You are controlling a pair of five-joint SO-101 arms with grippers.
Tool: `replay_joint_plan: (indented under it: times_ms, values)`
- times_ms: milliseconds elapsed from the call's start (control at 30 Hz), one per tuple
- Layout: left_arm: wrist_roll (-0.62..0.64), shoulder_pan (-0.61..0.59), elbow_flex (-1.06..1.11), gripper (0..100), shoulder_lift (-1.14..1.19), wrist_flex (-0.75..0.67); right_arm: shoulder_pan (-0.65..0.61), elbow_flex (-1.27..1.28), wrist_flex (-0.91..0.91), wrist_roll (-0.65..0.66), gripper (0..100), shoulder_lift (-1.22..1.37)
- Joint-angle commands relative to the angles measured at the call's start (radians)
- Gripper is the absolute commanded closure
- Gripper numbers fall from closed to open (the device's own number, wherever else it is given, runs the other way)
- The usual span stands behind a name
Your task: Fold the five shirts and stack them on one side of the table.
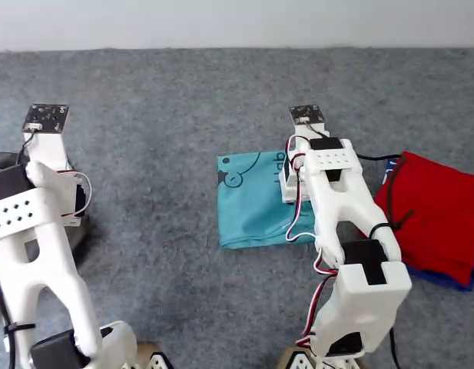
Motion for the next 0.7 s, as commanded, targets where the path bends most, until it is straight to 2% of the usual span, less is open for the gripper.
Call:
replay_joint_plan:
  times_ms: [0,167,300,467,533,667]
  values:
    - [0.0,-0.002,-0.005,99,-0.02,-0.009,0.005,-0.044,0.044,0.112,98.9,-0.015]
    - [0.0,-0.002,-0.005,99,-0.02,-0.005,0.074,-0.098,0.065,0.295,98.8,-0.005]
    - [0.0,-0.002,-0.005,99,-0.02,-0.005,0.136,-0.143,0.07,0.302,98.8,-0.005]
    - [0.0,0.0,-0.005,99,-0.02,-0.009,0.137,-0.126,0.07,0.296,97.9,0.007]
    - [0.0,0.002,-0.005,99,-0.02,-0.009,0.133,-0.126,0.07,0.272,92.4,0.019]
    - [0.0,0.002,-0.005,99,-0.02,-0.009,0.134,-0.126,0.07,0.126,74.8,0.045]
